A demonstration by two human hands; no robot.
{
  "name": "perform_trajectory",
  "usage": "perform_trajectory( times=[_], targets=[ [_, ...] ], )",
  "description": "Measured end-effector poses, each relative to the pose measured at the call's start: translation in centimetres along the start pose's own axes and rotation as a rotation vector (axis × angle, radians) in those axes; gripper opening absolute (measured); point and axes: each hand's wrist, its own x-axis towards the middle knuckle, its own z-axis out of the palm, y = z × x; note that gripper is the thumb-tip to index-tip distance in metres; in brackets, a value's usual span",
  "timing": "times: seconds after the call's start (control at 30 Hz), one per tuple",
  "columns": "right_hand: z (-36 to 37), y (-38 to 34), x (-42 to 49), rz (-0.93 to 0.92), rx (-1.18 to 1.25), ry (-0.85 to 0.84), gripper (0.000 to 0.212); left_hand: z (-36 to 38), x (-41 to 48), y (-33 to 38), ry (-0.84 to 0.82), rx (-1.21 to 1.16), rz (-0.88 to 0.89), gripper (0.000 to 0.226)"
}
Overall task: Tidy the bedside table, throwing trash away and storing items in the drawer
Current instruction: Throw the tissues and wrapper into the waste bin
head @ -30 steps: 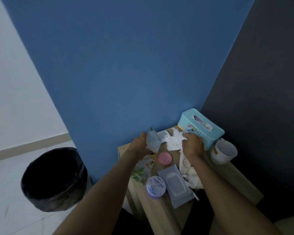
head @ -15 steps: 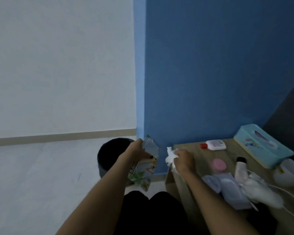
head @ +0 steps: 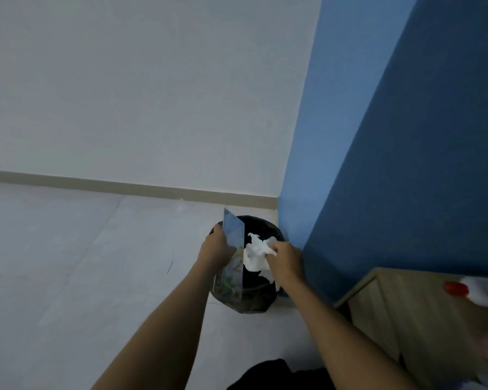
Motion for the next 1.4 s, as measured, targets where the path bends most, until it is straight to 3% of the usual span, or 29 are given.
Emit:
perform_trajectory(
  times=[0.13, 0.3, 0.7, 0.9, 1.13, 1.3, 1.4],
  targets=[
    [3.5, 2.0, 5.0, 0.016, 0.0, 0.001, 0.049, 3.2, 5.1, -2.0, 0.028, 0.023, -0.053, 0.044],
    [8.1, 4.8, 10.0, 0.058, -0.009, -0.071, 0.02, 7.2, 11.1, -4.3, 0.024, 0.046, -0.123, 0.044],
    [13.7, 8.7, 12.0, 0.086, 0.0, -0.249, 0.024, 12.9, 14.0, -8.9, -0.042, 0.077, -0.246, 0.053],
    [10.6, 8.0, 10.3, 0.131, 0.057, -0.22, 0.022, 11.2, 12.1, -7.4, -0.03, 0.086, -0.241, 0.052],
    [4.4, 7.2, 1.7, 0.189, 0.097, -0.243, 0.029, 8.1, 4.9, -2.8, -0.074, 0.108, -0.191, 0.051],
    [-0.5, 7.2, -4.4, 0.186, 0.089, -0.127, 0.013, 7.2, -0.6, 0.8, -0.062, 0.122, -0.063, 0.052],
    [-4.6, 8.5, -9.0, 0.191, 0.078, 0.006, 0.016, 8.1, -5.5, 4.2, -0.042, 0.112, 0.077, 0.048]
  ],
)
